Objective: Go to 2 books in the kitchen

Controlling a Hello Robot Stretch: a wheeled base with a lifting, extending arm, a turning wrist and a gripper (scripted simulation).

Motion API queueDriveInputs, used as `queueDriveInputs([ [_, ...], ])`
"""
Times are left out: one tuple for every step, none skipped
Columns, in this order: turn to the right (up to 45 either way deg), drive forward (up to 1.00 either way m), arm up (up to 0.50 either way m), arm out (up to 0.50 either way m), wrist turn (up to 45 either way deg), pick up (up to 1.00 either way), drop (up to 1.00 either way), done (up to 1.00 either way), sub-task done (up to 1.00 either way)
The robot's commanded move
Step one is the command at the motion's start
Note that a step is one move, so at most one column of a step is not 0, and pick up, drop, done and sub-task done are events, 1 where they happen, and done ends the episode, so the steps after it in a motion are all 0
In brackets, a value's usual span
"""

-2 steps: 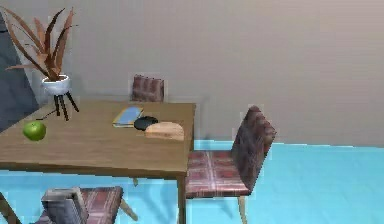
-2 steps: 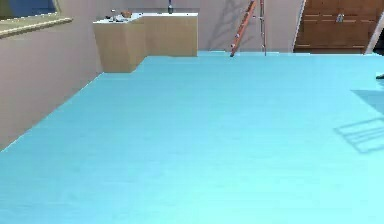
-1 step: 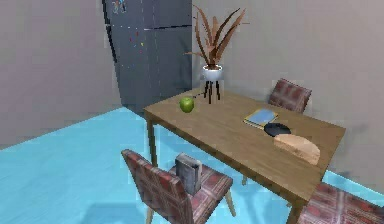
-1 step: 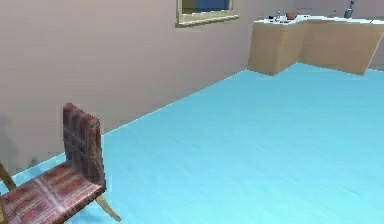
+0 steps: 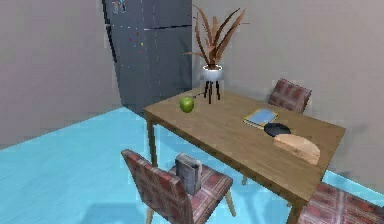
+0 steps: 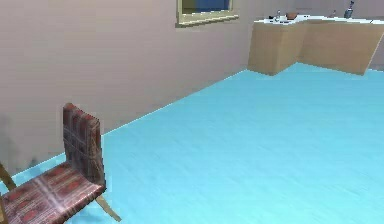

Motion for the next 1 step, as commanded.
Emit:
queueDriveInputs([
  [45.0, 0.0, 0.0, 0.0, 0.0, 0.0, 0.0, 0.0, 0.0],
])
